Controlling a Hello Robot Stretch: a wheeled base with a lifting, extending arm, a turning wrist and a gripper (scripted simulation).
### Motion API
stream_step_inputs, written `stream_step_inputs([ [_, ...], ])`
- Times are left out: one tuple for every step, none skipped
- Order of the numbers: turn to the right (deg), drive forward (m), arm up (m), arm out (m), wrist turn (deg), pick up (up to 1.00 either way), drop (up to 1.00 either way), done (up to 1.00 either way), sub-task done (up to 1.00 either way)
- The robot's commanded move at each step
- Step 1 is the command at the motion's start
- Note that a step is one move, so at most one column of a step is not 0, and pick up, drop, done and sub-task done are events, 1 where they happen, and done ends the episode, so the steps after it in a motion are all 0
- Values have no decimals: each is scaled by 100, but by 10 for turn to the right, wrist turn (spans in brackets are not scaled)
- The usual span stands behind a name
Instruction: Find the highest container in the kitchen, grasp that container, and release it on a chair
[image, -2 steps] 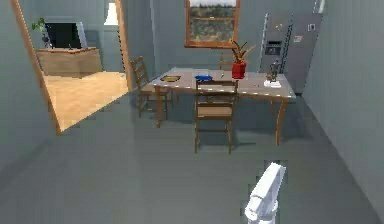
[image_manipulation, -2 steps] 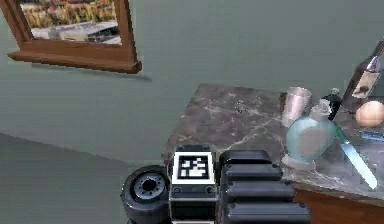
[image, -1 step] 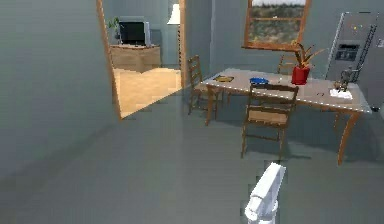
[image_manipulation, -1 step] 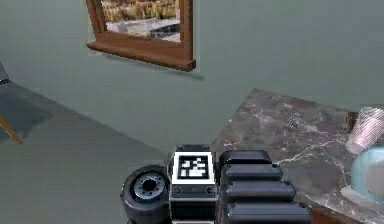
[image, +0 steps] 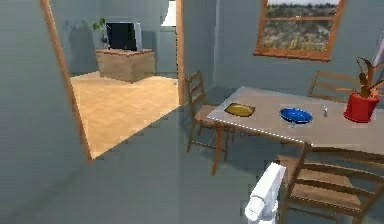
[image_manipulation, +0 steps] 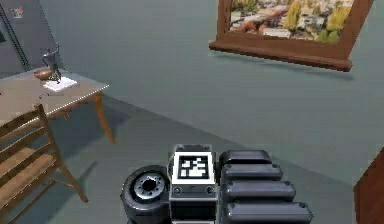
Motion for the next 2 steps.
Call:
stream_step_inputs([
  [-30,0,0,0,0,0,0,0,0],
  [0,80,0,0,0,0,0,0,0],
])
